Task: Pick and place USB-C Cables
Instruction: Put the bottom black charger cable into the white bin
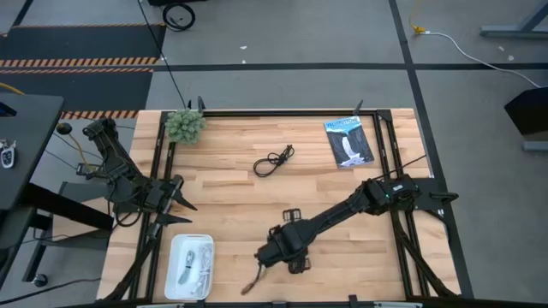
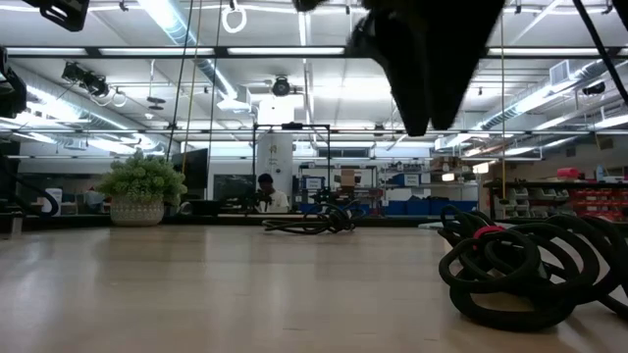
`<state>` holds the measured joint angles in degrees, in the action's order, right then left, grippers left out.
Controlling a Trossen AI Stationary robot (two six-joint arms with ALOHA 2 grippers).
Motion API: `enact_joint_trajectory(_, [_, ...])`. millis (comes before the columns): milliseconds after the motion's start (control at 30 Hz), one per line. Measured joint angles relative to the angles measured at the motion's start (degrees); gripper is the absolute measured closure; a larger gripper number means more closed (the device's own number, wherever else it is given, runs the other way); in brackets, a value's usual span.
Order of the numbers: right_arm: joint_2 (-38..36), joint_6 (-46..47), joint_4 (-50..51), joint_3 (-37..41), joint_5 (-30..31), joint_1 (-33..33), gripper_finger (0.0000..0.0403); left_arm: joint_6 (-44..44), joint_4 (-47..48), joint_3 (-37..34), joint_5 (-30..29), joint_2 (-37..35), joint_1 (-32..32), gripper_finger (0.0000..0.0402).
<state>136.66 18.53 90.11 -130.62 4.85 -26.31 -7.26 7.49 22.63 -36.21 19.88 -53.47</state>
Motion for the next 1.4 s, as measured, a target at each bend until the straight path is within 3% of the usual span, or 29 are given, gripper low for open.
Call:
enact_joint_trajectory(133, [0.09,-17.34,-0.68,0.01,0.67,-2.36,0.0231,0.02,-0.02,0.00,0.00,0.00,0.00,0.0230])
enact_joint_trajectory(267, [0.07,-21.62,-1.52,1.82,2.57,-3.21,0.0231,-0.67,-0.01,0.00,0.03,0.00,-0.04,0.0230])
enact_joint_trajectory(433, [0.17,-26.95,-10.08,8.45,1.99,-3.41,0.0231,-1.54,0.02,0.00,0.88,0.00,-0.04,0.0230])
enact_joint_trajectory(667, [0.26,-28.22,-6.21,11.07,2.76,-3.56,0.0231,-4.16,0.98,0.00,1.55,0.00,-0.02,0.0230])
enact_joint_trajectory(1167, [0.22,-34.65,-13.15,19.01,1.84,-3.56,0.0234,-6.85,1.73,0.00,1.65,0.00,0.00,0.0230])
enact_joint_trajectory(1400, [0.22,-35.29,-15.11,19.29,1.95,-3.58,0.0281,-6.77,1.88,0.00,1.64,0.00,0.00,0.0230])
